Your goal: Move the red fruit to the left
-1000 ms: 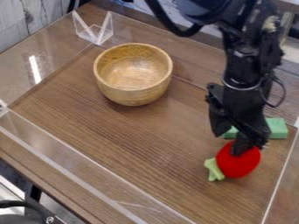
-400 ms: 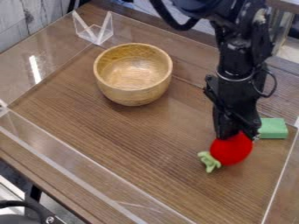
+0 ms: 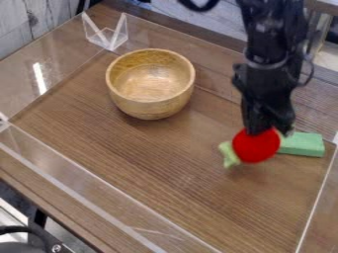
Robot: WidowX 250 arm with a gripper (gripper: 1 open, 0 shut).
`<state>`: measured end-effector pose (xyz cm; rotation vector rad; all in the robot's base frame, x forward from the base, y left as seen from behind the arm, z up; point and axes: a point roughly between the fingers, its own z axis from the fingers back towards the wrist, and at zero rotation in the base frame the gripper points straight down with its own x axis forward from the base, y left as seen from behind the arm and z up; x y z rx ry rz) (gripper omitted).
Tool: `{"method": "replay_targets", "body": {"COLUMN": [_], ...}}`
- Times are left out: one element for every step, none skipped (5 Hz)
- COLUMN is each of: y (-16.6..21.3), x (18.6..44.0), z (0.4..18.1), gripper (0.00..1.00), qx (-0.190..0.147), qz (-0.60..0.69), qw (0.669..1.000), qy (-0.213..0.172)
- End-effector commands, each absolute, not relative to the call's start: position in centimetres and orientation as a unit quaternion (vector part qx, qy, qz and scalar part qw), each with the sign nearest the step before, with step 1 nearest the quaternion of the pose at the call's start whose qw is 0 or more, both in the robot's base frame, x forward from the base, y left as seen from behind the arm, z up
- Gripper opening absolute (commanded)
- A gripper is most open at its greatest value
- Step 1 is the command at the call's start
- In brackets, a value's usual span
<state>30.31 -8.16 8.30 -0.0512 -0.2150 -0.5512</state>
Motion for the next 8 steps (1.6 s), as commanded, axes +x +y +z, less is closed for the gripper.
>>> {"method": "replay_targets", "body": {"y": [-7.1, -5.6, -4.3, -2.9, -2.0, -1.3, -0.7, -0.4], "x": [31.8, 32.6, 32.8, 32.4, 31.5, 31.6, 31.6, 30.7], "z": [12.1, 13.1, 13.5, 13.0, 12.1, 12.6, 12.9, 13.5], "gripper": [0.00, 0.00, 0.00, 0.00, 0.00, 0.00, 0.00, 1.00], "qx": [-0.015, -0.008, -0.009, -0.017, -0.027, -0.031, -0.035, -0.039], "qz": [-0.251, -0.231, -0.223, -0.227, -0.230, -0.230, -0.232, -0.241], "qw": [0.955, 0.959, 0.960, 0.958, 0.957, 0.956, 0.956, 0.953], "qy": [-0.154, -0.164, -0.170, -0.174, -0.176, -0.177, -0.179, -0.179]}}
